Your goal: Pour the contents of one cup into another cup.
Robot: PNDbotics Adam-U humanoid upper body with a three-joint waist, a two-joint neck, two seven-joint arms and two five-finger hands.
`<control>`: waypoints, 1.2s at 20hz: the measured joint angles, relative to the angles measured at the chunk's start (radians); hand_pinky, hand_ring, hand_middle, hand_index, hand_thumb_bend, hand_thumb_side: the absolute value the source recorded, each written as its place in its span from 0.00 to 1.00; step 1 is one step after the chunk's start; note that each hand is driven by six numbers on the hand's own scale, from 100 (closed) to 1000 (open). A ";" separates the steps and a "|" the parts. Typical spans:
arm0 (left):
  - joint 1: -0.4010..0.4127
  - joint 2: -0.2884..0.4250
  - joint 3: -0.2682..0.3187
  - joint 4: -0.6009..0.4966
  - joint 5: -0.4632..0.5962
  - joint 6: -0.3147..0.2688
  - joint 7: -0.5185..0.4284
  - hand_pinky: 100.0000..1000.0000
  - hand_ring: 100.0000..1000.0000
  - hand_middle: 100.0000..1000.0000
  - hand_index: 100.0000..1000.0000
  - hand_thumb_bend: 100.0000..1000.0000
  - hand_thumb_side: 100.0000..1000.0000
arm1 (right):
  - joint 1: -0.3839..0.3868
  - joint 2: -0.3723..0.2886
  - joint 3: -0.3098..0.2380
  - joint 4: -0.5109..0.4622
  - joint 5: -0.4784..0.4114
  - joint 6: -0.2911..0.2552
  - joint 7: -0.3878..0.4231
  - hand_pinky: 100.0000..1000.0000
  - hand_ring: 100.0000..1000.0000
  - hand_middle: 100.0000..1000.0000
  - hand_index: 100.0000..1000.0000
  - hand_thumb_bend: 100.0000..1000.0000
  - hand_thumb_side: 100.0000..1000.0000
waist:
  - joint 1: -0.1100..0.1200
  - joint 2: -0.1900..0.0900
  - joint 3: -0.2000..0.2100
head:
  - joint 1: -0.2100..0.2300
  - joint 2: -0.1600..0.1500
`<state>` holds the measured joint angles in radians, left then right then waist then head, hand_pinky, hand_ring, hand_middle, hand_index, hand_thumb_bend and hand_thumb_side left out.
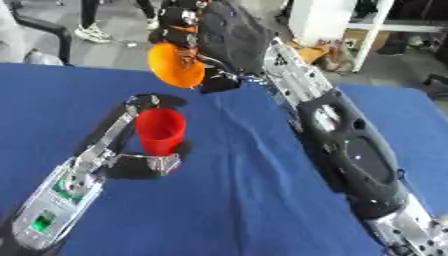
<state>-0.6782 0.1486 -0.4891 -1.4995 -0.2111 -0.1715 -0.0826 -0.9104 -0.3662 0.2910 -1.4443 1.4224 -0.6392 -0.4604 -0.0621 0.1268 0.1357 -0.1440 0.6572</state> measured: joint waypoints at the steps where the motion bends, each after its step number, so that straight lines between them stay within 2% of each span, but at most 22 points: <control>1: 0.000 0.000 0.000 0.000 0.000 0.000 0.000 0.12 0.39 0.45 0.76 0.01 0.03 | 0.000 0.000 0.000 0.000 0.004 0.003 -0.008 0.72 0.63 0.47 0.66 0.00 0.21 | 0.000 0.000 0.000 | 0.000 0.000; 24: -0.002 -0.001 0.001 0.014 -0.001 0.005 0.013 0.12 0.39 0.45 0.77 0.01 0.03 | 0.000 -0.008 0.016 -0.024 0.057 0.044 -0.109 0.73 0.63 0.48 0.65 0.00 0.19 | 0.003 0.000 -0.004 | 0.001 0.000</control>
<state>-0.6798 0.1480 -0.4881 -1.4859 -0.2116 -0.1666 -0.0695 -0.9105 -0.3742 0.3066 -1.4685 1.4791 -0.5955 -0.5695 -0.0591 0.1267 0.1320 -0.1429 0.6572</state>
